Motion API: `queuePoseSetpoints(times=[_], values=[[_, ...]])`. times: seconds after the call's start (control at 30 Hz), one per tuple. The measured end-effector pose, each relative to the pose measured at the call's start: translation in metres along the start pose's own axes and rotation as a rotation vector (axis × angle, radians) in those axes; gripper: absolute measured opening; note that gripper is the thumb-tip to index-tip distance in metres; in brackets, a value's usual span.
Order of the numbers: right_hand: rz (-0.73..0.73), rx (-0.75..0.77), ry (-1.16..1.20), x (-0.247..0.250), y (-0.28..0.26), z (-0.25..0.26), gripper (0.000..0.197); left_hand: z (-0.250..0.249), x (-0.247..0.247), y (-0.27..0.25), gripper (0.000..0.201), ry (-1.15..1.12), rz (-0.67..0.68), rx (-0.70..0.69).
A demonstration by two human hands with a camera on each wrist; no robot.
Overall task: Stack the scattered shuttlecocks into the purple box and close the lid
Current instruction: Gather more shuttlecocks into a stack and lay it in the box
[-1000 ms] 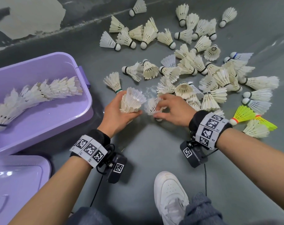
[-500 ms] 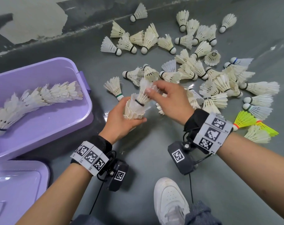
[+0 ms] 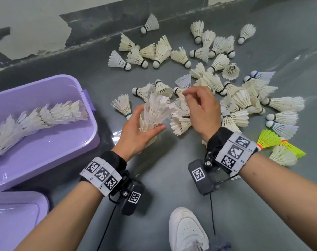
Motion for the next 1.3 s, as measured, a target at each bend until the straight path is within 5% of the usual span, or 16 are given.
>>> queuePoseSetpoints(times=[0.07, 0.17, 0.3, 0.43, 0.53, 0.8, 0.93, 1.1, 1.3], values=[[0.235, -0.108, -0.183, -0.003, 0.001, -0.019, 0.037, 0.001, 0.001, -0.001, 0.059, 0.0, -0.024, -0.001], [0.607, -0.041, -0.412, -0.015, -0.011, -0.036, 0.079, 0.005, 0.001, -0.004, 0.059, 0.007, -0.031, 0.011], [0.785, 0.079, -0.638, -0.026, -0.02, -0.055, 0.097, 0.008, 0.0, -0.008, 0.059, 0.015, -0.027, 0.04], [0.803, 0.209, -0.847, -0.03, -0.018, -0.058, 0.056, 0.008, 0.0, -0.009, 0.057, 0.044, -0.003, 0.055], [0.657, 0.254, -0.862, -0.026, -0.01, -0.056, 0.017, 0.009, 0.001, -0.009, 0.055, 0.063, 0.009, 0.061], [0.033, 0.102, -0.087, -0.006, 0.017, -0.001, 0.012, 0.016, 0.005, -0.008, 0.056, 0.07, -0.032, 0.083], [0.106, 0.005, 0.102, -0.016, 0.014, 0.02, 0.009, 0.016, 0.004, -0.009, 0.057, 0.056, -0.026, 0.082], [0.325, 0.148, 0.044, -0.031, -0.005, 0.033, 0.012, 0.016, 0.006, -0.007, 0.062, 0.025, -0.061, 0.07], [0.4, 0.258, 0.011, -0.04, -0.01, 0.039, 0.015, 0.02, 0.004, -0.005, 0.071, -0.015, -0.042, 0.058]])
Point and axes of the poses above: each hand's wrist, its own y-axis towards the middle knuckle, its own x-axis out of the back of the hand, z = x × y, the point moved 4 cm from there along y, towards the middle knuckle, and after that the axes turned 5 degrees about y, right-handed, at the moved point
